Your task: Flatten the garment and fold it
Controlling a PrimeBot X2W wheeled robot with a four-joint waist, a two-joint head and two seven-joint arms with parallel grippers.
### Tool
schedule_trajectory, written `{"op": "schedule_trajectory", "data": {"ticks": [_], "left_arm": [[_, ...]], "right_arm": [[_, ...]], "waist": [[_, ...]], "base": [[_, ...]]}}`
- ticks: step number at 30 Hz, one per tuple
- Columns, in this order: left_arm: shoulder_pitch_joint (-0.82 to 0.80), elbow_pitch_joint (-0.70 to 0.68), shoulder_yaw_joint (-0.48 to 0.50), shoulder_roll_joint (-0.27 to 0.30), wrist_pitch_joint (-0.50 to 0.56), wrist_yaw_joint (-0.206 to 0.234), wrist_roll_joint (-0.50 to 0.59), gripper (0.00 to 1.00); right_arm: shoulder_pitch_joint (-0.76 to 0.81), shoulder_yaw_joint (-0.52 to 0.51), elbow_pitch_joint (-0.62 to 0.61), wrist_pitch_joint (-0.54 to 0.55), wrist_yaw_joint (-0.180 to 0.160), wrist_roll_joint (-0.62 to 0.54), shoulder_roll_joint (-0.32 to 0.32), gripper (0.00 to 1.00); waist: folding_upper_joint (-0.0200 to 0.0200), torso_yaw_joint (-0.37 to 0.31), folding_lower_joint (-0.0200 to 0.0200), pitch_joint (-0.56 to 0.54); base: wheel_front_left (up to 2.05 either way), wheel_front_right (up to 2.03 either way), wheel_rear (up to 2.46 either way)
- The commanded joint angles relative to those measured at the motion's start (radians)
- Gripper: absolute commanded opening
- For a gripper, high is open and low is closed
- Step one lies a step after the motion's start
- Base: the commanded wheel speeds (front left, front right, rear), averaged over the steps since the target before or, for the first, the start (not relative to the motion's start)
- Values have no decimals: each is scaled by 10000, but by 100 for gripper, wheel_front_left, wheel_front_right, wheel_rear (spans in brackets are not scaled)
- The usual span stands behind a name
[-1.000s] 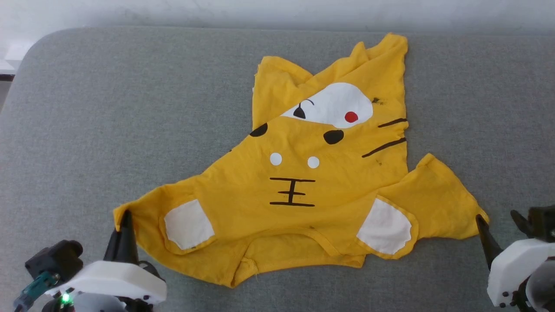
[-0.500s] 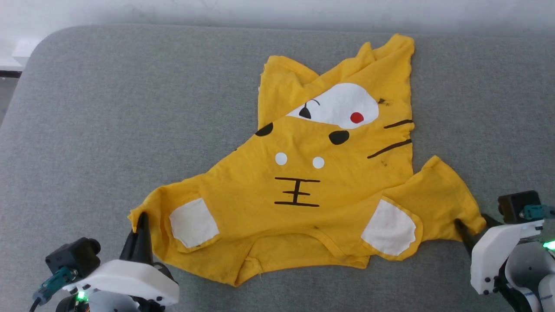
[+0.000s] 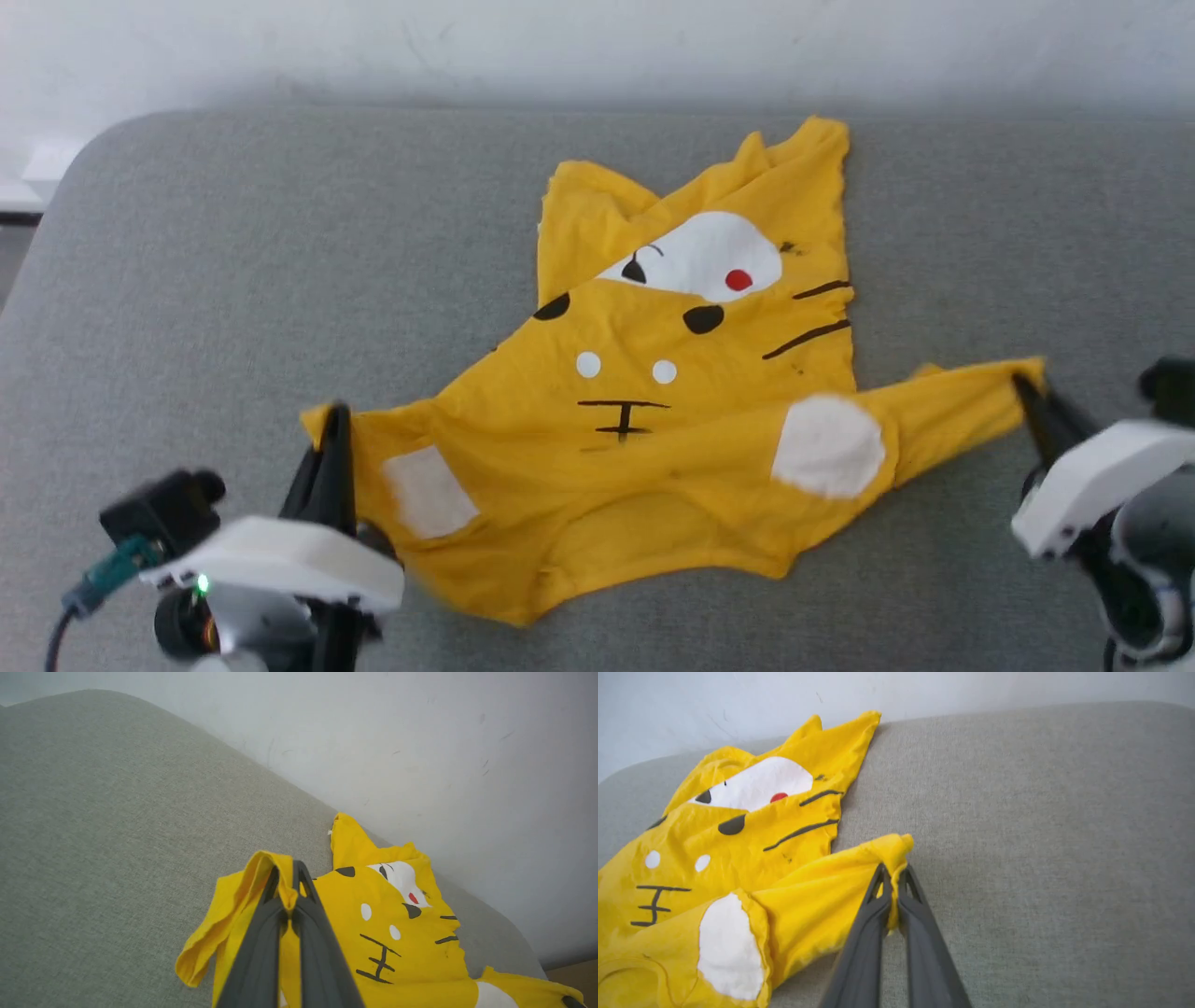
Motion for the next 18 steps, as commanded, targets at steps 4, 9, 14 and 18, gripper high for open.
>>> {"op": "schedule_trajectory", "data": {"ticks": [4, 9, 14, 18], "left_arm": [[-1342, -131, 24, 32, 81, -237, -218, 0], [-3150, -255, 284, 198, 469, -191, -470, 0], [-5144, -494, 528, 590, 1322, 61, -669, 0], [-6572, -718, 555, 1012, 2317, 338, -762, 0]], "right_arm": [[-1006, -192, -1161, -172, -7, 99, 147, 0], [-2473, -54, -2183, 180, -7, 115, -87, 0], [-4203, 295, -2588, 951, -7, 192, -765, 0], [-5414, 397, -2722, 1673, -7, 432, -1011, 0]], "waist": [[-1, -546, 0, -731], [-1, -905, 0, -1146], [-1, -1206, 0, -1359], [-1, -1351, 0, -1400]], "base": [[0, 0, 0], [0, 0, 0], [0, 0, 0], [0, 0, 0]]}}
